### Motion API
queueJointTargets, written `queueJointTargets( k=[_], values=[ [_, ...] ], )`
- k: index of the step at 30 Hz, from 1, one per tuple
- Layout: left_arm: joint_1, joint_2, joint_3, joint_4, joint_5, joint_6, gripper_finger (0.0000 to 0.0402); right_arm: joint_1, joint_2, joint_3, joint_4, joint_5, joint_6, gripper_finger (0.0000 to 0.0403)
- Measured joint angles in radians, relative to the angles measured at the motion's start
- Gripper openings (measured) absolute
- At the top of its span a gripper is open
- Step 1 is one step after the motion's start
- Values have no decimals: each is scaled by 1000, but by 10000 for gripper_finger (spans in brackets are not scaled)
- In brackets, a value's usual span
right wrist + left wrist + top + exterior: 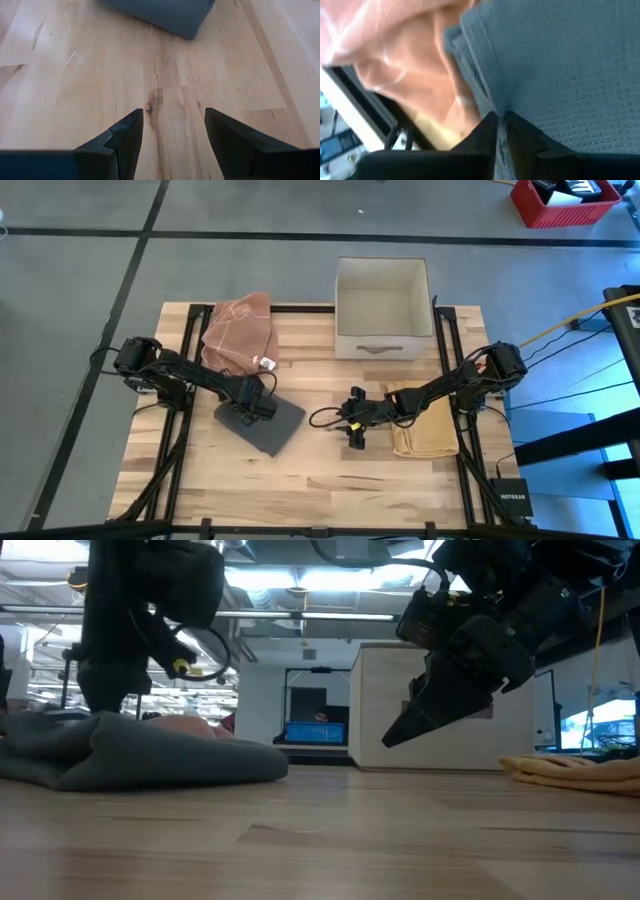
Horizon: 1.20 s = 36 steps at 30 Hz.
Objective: Fold towel
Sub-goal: Fold the gray towel
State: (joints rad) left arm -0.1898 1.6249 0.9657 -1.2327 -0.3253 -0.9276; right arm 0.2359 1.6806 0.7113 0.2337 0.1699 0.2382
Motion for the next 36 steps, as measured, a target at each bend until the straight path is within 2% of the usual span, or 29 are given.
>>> queueJointTargets(
  k=[3, 7, 11, 17, 22, 27, 36],
  values=[
    [8, 0, 1, 28, -23, 45, 73, 0, 0, 0, 0, 0, 0, 216],
    [4, -6, 19, -34, -26, 72, 120, 0, 0, 0, 2, 0, 0, 216],
    [-67, -55, 14, 71, -24, 147, 141, 0, 0, 26, 24, 1, 0, 216],
    [-194, -85, -118, 337, -14, 352, 132, 0, 7, 48, 226, -40, -15, 216],
    [-231, -68, -244, 510, -8, 437, 117, 0, 46, 49, 331, -28, -46, 216],
    [-227, -59, -252, 643, -29, 418, 110, 0, 65, 49, 322, -48, -67, 216],
    [-160, -2, -252, 1190, -12, 351, 103, 0, 126, 55, 447, -31, -85, 216]
  ],
)
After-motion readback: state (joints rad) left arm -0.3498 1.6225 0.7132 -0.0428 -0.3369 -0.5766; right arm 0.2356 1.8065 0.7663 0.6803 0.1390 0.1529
